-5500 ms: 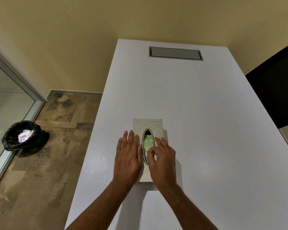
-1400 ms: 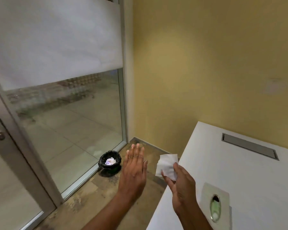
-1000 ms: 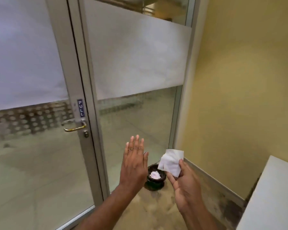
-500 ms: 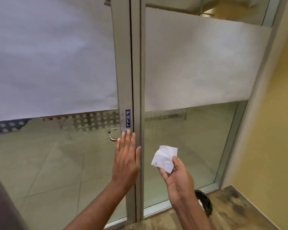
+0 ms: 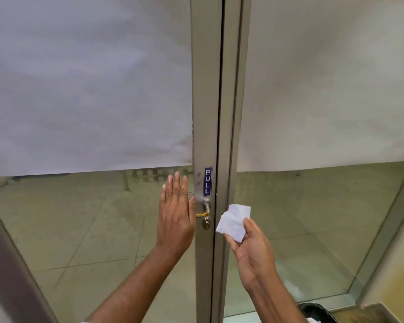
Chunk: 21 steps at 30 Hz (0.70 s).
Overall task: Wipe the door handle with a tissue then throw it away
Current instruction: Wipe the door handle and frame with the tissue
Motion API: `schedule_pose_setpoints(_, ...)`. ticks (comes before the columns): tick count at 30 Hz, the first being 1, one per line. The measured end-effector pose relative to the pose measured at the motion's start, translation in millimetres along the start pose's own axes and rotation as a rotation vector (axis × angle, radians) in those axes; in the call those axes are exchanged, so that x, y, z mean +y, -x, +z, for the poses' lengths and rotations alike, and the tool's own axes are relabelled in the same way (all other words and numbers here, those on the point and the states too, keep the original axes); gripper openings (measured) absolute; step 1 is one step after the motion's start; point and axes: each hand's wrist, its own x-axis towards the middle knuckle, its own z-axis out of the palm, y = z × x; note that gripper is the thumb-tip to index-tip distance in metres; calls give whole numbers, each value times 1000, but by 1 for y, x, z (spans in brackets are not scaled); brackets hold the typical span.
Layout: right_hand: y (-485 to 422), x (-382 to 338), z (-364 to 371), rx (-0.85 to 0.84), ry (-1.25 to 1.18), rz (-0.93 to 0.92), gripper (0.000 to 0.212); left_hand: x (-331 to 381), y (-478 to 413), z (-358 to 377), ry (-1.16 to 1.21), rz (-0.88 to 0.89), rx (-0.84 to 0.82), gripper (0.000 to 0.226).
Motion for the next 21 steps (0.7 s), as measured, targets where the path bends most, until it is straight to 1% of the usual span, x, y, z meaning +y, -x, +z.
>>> schedule_pose_setpoints(7, -43, 10, 31, -16, -37, 19, 20, -44, -43, 36, 11, 4, 28, 59)
schedule_pose_setpoints(10, -63, 10, 33, -24, -25, 39, 21, -58, -61, 58, -11, 3, 31, 59)
schedule_pose_setpoints(13, -85, 6, 33, -40, -18, 74, 26, -69, -78, 80, -42, 16, 36, 60)
schedule_pose_setpoints(16, -110, 0, 30, -77, -26, 112, 30, -77, -94, 96, -53, -10, 74, 60)
schedule_pose_setpoints(21, -145, -6, 28, -138, -52, 173, 26, -88, -110, 121, -68, -25, 103, 60)
